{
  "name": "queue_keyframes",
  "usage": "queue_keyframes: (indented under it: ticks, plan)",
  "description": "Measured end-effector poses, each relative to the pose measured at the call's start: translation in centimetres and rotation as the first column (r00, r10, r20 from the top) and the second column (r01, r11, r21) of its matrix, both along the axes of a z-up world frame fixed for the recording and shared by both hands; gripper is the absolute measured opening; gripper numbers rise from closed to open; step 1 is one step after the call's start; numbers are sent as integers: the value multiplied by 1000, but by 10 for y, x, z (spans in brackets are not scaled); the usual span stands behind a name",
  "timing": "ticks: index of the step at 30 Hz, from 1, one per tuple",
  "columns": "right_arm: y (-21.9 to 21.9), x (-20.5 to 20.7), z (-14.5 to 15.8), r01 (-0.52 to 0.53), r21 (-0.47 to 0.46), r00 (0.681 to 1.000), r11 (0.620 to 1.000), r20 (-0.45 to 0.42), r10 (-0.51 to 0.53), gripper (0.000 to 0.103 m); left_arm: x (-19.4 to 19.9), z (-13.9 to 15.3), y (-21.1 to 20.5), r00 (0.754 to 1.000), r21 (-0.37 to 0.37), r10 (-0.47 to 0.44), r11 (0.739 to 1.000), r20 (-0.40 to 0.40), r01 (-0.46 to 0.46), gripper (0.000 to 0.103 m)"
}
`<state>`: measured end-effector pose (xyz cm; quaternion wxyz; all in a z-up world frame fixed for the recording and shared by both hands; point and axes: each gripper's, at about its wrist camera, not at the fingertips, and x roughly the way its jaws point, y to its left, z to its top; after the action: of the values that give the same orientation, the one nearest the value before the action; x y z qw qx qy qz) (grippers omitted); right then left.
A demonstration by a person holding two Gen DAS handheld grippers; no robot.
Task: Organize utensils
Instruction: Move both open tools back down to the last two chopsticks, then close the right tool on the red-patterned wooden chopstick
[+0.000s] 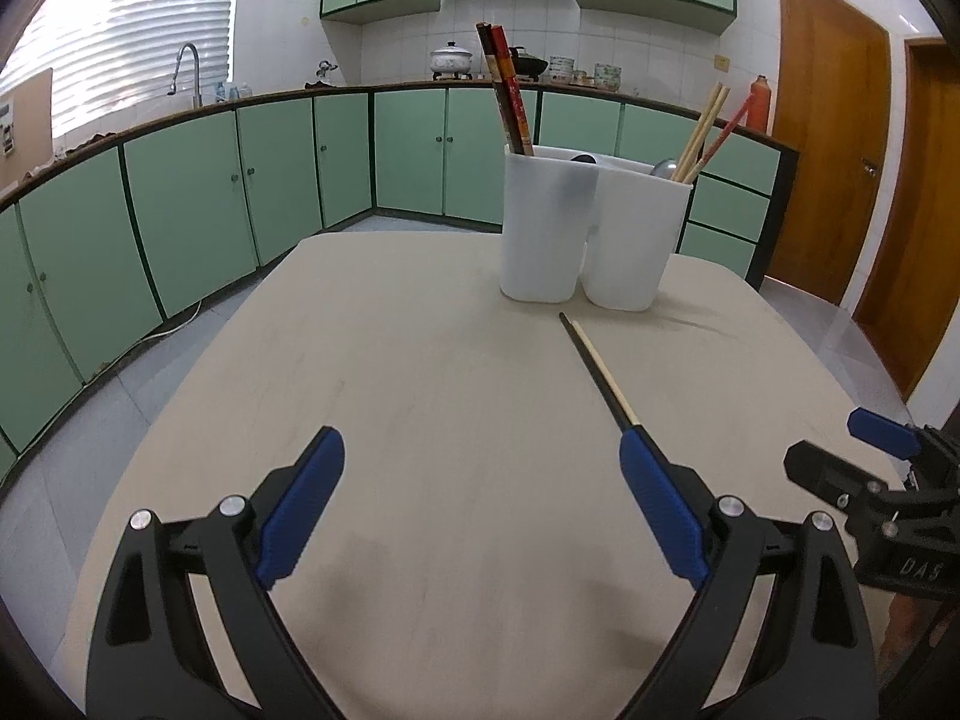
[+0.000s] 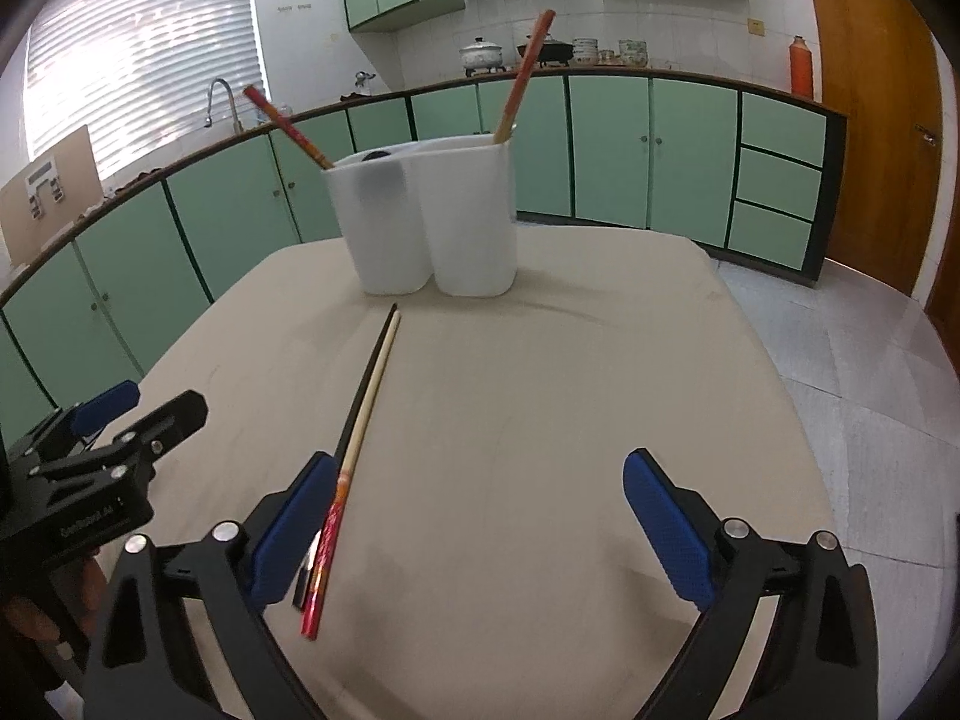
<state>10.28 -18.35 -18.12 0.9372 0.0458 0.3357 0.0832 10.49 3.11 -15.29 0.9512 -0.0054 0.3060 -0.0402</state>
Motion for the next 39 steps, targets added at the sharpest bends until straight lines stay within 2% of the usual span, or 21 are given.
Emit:
queue_keyframes:
  ticks: [9,13,18,23,31,39]
  plan:
    - [18,-24,-3,-62,-18,998,998,-1,62,75,-15,-1,-1,1000,-15,10,1000,-7,-10,90]
    - [20,-27,-7,-62,-19,998,998,-19,62,60,-22,-2,-2,1000,-18,8,1000,-15,-9,90]
    - [22,-36,-10,-67,3,997,998,-30,67,53,-29,-5,-1,1000,-17,11,1000,-16,-11,90]
    - [34,-40,-16,-117,-11,992,993,-55,117,40,-34,-9,4,999,-17,22,1000,-32,-23,90]
    - [48,-41,-24,-169,-27,982,985,-95,166,27,-36,-11,7,999,-15,22,1000,-42,-23,90]
    - [54,-40,-25,-171,-56,981,984,-107,164,22,-34,-11,8,999,-19,21,1000,-48,-22,90]
